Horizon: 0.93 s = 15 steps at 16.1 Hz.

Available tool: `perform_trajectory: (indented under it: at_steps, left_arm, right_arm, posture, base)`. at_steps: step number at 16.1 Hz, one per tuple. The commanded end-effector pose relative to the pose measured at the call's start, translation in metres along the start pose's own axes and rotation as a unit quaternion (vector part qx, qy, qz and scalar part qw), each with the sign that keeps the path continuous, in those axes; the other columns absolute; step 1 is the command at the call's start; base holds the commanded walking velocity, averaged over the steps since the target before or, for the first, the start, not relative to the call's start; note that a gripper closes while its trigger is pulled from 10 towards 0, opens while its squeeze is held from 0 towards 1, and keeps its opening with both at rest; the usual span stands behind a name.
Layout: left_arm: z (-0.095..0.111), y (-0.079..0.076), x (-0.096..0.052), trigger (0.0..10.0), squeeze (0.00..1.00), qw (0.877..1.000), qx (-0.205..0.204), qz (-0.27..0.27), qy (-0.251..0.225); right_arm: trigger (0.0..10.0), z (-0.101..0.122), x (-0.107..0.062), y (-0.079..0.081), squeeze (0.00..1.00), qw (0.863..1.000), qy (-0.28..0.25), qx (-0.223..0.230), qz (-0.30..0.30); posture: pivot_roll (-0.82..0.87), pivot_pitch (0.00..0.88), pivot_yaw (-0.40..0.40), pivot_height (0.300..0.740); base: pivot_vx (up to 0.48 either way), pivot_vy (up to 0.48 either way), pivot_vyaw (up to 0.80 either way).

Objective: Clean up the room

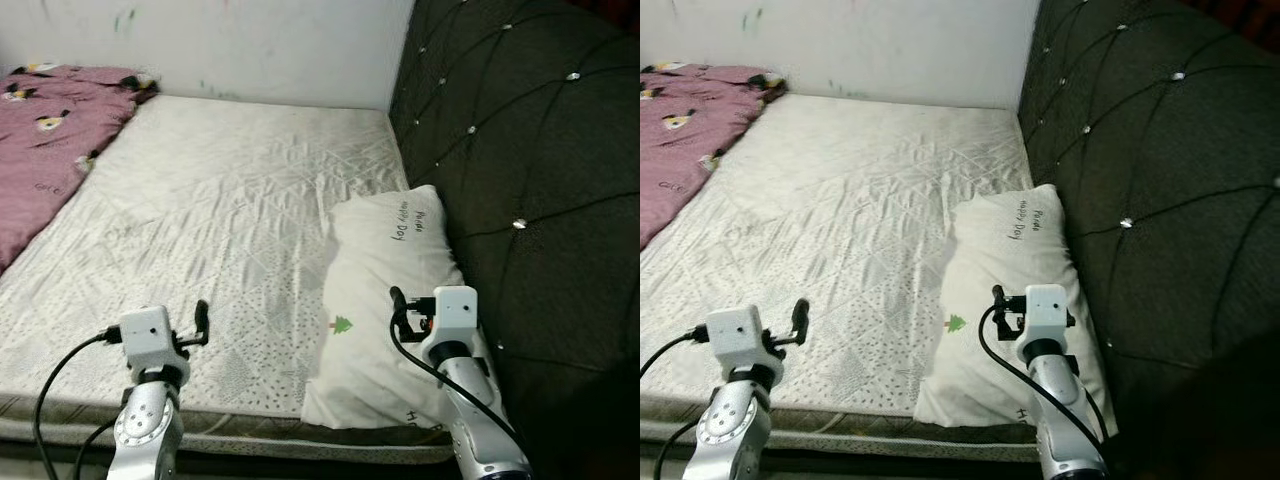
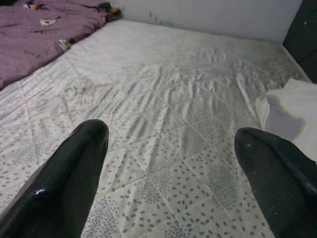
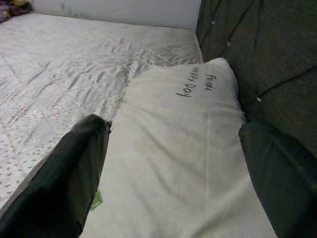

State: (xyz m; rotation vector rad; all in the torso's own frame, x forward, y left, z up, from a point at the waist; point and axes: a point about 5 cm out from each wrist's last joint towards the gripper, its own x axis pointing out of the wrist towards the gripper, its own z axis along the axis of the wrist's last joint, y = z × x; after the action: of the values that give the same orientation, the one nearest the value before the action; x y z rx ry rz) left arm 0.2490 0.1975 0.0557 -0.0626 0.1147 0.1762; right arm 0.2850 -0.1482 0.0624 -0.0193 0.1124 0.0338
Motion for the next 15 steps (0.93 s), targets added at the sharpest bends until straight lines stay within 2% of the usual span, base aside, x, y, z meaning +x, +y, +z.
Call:
perform_trajectory:
  at_steps: [1,4,7,15]
  left_arm:
    - [0.0002,-0.0003,0.0018,10.0,0.00,1.000,0.002,0.000,-0.003]
    - [0.0027,0.0009,0.0024,10.0,0.00,1.000,0.001,0.006,-0.015]
    - [0.0033,0.0018,0.0044,10.0,0.00,1.000,0.004,0.004,-0.017]
    - [0.0046,0.0012,0.0067,10.0,0.00,1.000,0.015,0.006,-0.024]
  right_arm:
    - [10.0,-0.0008,0.0020,-0.0020,0.00,1.000,-0.001,0.003,-0.004]
    - [10.0,-0.0027,0.0033,-0.0011,0.00,1.000,0.003,0.004,-0.002]
    - [10.0,-0.0042,0.0047,-0.0001,0.00,1.000,0.006,0.008,-0.002]
    - [10.0,-0.0066,0.0078,-0.0023,0.00,1.000,0.015,0.020,-0.007]
  posture:
    - [0.03,0.042,-0.045,0.740]
    - [0.03,0.038,-0.044,0.740]
    - [0.03,0.038,-0.038,0.740]
    - [0.02,0.038,-0.036,0.740]
  base:
    - [0.000,0.000,-0.62]
    - [0.000,0.000,-0.55]
    - [0.000,0.289,0.00]
    - [0.000,0.463,0.00]
